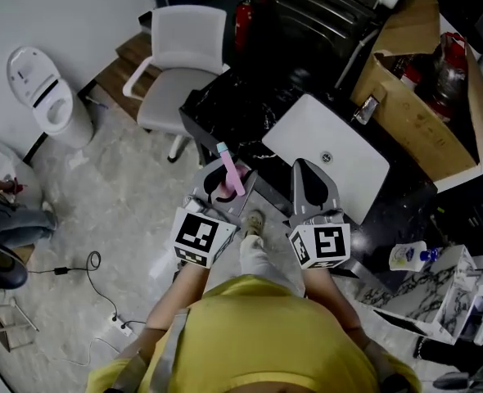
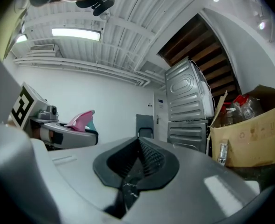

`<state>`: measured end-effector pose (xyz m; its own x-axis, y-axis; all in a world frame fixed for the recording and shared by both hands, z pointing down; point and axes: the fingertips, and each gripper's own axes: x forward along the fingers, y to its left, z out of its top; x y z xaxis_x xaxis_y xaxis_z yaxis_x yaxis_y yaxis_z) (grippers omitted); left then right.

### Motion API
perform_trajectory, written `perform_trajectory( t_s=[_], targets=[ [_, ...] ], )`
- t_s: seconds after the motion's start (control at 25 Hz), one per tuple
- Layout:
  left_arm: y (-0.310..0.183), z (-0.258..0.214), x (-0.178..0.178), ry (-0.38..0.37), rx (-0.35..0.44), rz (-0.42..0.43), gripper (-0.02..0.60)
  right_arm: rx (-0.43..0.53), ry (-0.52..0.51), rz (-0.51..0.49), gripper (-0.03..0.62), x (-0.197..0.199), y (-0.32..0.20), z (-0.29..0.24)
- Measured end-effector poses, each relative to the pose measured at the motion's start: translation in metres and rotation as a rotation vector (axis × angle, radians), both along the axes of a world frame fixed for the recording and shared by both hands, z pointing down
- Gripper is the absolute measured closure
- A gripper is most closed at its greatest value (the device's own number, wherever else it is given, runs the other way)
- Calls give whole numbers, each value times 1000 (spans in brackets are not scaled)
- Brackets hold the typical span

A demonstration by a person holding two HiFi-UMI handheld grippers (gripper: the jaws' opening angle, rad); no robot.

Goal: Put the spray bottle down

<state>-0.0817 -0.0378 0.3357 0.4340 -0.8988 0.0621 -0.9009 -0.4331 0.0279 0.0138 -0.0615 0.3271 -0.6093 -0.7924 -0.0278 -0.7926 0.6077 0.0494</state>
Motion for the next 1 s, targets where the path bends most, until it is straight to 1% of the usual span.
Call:
perform_trajectory(
  t_s=[0.24, 0.52, 0.72, 0.88, 1.0],
  targets=[
    [-101, -12, -7, 3, 29, 7, 422, 10, 19, -1, 595, -9, -99, -4],
    [-209, -12, -2, -19, 39, 8, 422, -12, 27, 19, 595, 2, -200, 4],
    [-261, -8, 5, -29, 40, 19, 422, -28, 20, 22, 595, 5, -247, 14],
    [-284, -3, 5, -30, 5, 38, 422, -41, 15, 38, 595, 2, -264, 19],
    [-301, -1, 6, -32, 26, 53, 422, -35, 24, 51, 595, 2, -276, 21]
  ],
)
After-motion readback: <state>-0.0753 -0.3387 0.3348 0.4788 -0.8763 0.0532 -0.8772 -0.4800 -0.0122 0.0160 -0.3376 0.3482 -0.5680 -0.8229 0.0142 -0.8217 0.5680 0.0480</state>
